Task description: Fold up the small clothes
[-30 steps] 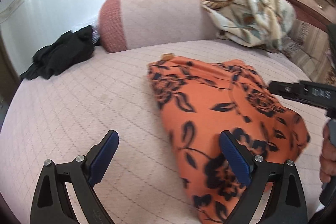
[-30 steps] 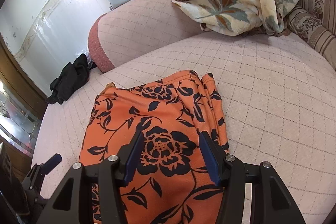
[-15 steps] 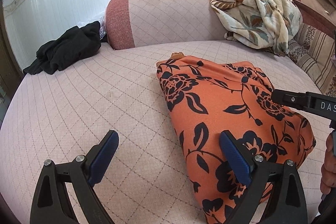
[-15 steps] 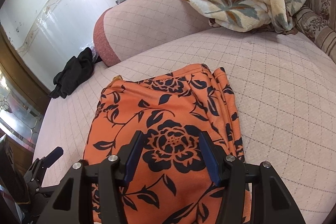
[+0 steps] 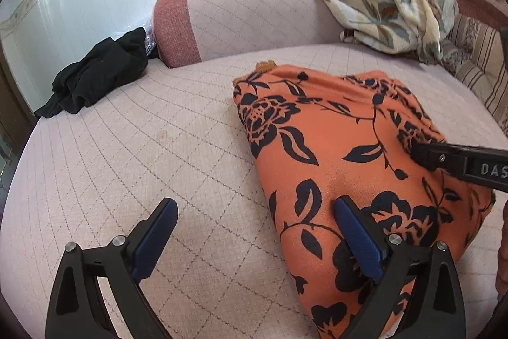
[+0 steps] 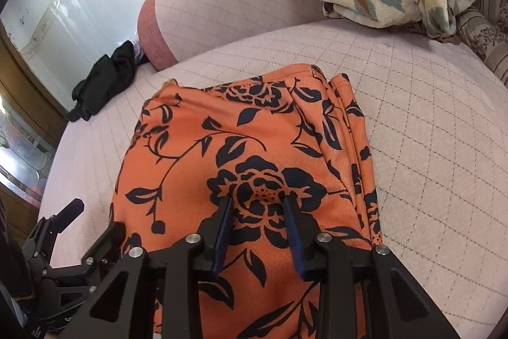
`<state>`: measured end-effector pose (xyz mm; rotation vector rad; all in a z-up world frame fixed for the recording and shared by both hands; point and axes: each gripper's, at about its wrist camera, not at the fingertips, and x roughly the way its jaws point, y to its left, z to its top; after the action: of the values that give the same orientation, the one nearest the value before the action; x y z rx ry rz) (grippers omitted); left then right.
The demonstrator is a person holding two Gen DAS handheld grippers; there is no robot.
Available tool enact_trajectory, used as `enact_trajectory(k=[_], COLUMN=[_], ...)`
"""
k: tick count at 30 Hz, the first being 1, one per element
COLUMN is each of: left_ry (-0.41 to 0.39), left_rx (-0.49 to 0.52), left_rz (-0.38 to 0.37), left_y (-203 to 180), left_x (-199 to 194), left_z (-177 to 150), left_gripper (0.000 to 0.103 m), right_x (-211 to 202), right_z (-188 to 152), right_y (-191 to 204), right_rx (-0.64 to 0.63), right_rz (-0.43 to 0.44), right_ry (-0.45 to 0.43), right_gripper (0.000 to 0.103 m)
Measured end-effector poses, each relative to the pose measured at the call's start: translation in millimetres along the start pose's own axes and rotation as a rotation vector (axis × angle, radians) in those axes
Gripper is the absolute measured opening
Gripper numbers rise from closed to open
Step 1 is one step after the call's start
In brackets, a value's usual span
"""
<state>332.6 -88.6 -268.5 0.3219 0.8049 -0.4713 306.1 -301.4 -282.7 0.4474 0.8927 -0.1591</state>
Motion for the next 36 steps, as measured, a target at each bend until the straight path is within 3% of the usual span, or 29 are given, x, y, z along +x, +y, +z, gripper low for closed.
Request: enact_trajectory(k=[6,11,16,20,22,30,31,32,34,36], left_ry=[0.024,0.011,-0.079,0.019,-0.01,-0.025,-0.029,-0.033,-0.042,-0.051], left_rx=[-0.015,-0.077,-0.131,-0.079,-0.112,-0.101,-0.106,-0.112,-0.124,-0.144], left_rz=[-0.019,-0.055,-0.018,0.006,0.006,0.025,0.033,0.039,0.044,0.046], left_y=[2.7,13.1,25.2,13.2,12.9,17.2,19.1,21.5,26.0,33.2], left_x=[4.1,-5.2,-22.3,8.0,7.8,-4.6,-5.9,-7.6,-10.4,-14.2], left_z=[3.0,12.5,21.8,12.4,8.0,17.7,18.5,18.8,21.2,22.4], left_gripper=[0.101,0.101,0.101,0.102,0.102,0.102,0.102,0.102,0.102,0.102], right_x=[2.6,-3.9,-25.8,-21.6,-3.0,-19.1,-23.2,-27.8,-39.1,-46.2], right_z=[-1.3,-0.2,3.0,4.9,3.5,8.4,9.3,9.8,11.6,13.5], right_y=[-0.8,-10.8,-14.5,-20.3,-23.7,-36.0,-37.6,-39.7,-44.2,-42.8], right_rx=[0.004,0.059,0.055,0.063,0.062,0.118,0.123,0.135,0.175,0.173], right_rz=[0.004,0.064,0.069,0.073,0.058,0.128,0.131,0.139,0.154,0.155], right_ry=[0.0,-0.005,-0.066,-0.039,0.049,-0.019,-0.042,-0.071,-0.145,-0.183], right_gripper=[0.035,0.035,0.035,0.037,0.038,0.038,0.04,0.06,0.082,0.082])
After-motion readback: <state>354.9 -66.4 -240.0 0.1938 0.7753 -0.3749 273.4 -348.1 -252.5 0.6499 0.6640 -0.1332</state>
